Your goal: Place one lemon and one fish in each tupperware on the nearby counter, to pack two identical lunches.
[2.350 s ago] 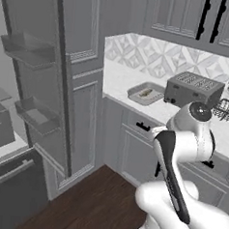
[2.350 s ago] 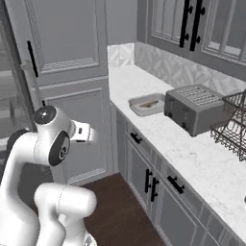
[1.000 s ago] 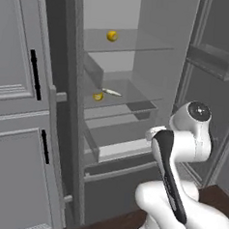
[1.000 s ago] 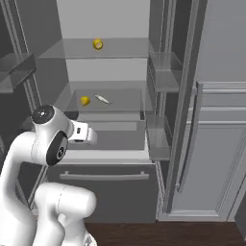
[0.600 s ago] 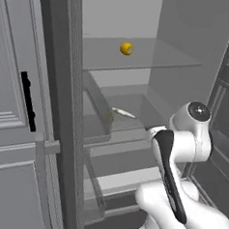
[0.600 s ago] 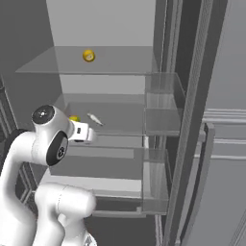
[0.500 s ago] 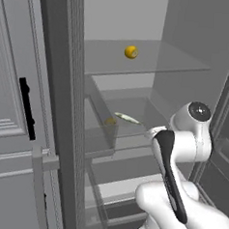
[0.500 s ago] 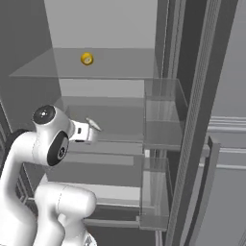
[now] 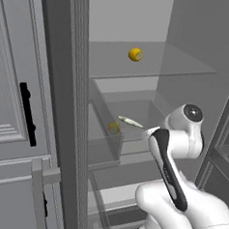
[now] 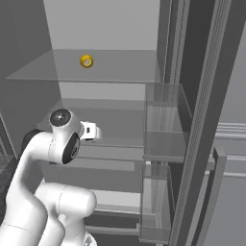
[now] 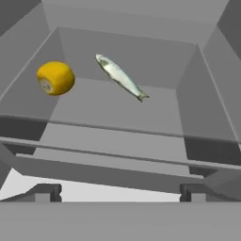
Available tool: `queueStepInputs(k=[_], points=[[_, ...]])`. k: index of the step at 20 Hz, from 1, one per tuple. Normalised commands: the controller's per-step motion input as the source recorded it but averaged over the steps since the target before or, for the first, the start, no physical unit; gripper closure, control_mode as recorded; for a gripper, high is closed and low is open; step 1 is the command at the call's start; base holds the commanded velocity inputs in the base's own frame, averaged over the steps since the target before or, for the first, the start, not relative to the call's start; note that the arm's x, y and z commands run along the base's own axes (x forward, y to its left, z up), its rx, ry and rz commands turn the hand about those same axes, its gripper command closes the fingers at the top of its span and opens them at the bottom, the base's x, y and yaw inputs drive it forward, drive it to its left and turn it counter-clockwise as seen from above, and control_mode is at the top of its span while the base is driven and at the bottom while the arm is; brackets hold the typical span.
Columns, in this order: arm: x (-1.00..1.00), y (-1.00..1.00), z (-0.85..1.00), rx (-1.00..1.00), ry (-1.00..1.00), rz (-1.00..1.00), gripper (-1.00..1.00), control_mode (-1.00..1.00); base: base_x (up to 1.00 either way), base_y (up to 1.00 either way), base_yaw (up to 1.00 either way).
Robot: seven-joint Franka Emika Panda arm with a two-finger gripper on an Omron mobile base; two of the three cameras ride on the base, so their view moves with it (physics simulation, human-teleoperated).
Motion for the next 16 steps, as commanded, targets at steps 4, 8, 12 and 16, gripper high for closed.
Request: queueStepInputs(k=[4,8,12,16], points=[[0.74,0.01,-0.09,0.00,0.02,0.07,-1.00,-1.00,0.00,0.00,0.00],[0.76,0.00,0.00,0.00,0.03,0.00,-1.00,-1.00,0.00,0.00,0.00],[0.74,0.00,-0.10,0.00,0.02,0.01,-1.00,-1.00,0.00,0.00,0.00],[0.63,0.22,-0.25,-0.01,0.09,0.12,-1.00,-1.00,0.00,0.00,0.00]])
